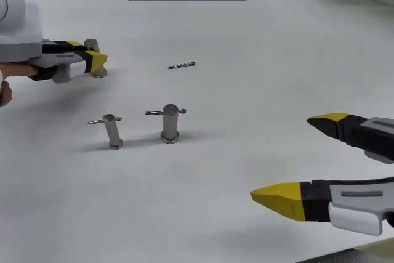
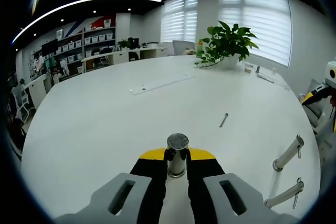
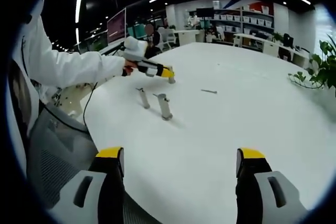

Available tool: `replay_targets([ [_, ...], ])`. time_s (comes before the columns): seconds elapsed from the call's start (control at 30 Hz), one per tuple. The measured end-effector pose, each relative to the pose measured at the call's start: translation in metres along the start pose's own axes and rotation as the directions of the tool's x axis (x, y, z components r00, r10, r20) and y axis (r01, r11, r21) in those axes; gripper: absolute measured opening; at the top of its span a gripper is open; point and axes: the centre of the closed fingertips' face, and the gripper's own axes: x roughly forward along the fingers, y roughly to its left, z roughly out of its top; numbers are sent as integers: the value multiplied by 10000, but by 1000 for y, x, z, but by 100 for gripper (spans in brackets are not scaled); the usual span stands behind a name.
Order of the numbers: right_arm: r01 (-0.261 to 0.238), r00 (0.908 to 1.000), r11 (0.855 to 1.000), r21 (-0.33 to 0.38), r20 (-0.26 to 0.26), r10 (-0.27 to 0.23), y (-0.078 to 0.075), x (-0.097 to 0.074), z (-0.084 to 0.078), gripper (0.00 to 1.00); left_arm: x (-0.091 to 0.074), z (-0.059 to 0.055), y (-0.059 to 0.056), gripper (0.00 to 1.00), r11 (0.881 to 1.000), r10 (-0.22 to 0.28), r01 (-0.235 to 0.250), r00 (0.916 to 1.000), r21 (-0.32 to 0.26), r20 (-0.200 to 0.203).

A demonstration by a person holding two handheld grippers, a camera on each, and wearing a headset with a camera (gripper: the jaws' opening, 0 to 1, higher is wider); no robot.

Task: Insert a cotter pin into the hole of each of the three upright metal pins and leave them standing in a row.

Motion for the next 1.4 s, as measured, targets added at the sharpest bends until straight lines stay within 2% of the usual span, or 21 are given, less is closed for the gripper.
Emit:
replay_targets([
  [0.07,46,10000,10000,81,23,-46,-1,-1,0,86,1,-1,8,10,10000,12,-12,10000,70,-26],
  [0.13,63,10000,9999,85,23,-63,-1,-2,0,86,1,-2,8,10,9999,21,-21,10000,145,-40],
  [0.17,60,10000,9999,91,13,-60,-1,-2,-1,86,1,-2,7,10,10000,9,-8,10000,88,-56],
  [0.23,-1,10000,9999,126,-32,2,0,-1,-2,85,1,-2,8,10,9992,-66,64,10000,-386,-65],
  [0.3,-102,9999,9999,83,-75,103,2,0,-3,84,1,-2,7,10,9997,-38,41,9999,237,-109],
  [0.43,-253,9996,9997,2,-143,253,5,3,-4,84,0,-2,3,10,9985,72,-58,9997,552,-240],
  [0.53,-346,9993,9994,-51,-143,345,7,4,-3,84,-1,-1,1,10,9944,129,-89,9992,1057,-371],
  [0.6,-402,9991,9991,-104,-170,400,8,4,-3,84,-2,-2,1,10,9976,70,-42,9992,690,-406],
  [0.63,-434,9988,9990,-144,-211,431,9,5,-3,84,-3,-2,0,9,9985,-128,150,9991,523,-413],
  [0.7,-512,9985,9985,-211,-194,508,11,6,-1,84,-7,1,-1,9,9983,-192,211,9992,542,-349],
  [0.8,-589,9982,9980,-236,-94,587,13,6,3,84,-14,14,0,9,9992,-196,194,9998,352,47],
  [0.97,-660,9978,9971,-391,65,663,15,5,9,84,-31,36,4,9,9968,24,-47,9996,795,283],
  [1.1,-702,9974,9960,-556,146,711,17,4,13,84,-46,53,-4,9,9924,-46,-14,9988,1229,486],
  [1.2,-747,9969,9953,-621,219,762,18,3,15,84,-50,59,-7,9,9935,-146,71,9977,1133,655],
  [1.27,-775,9964,9946,-692,279,796,19,2,17,84,-56,71,-18,9,9976,-478,423,9936,545,1020],
  [1.4,-776,9960,9934,-840,371,810,21,1,18,83,-68,87,-30,9,9952,-749,658,9883,720,1327],
])
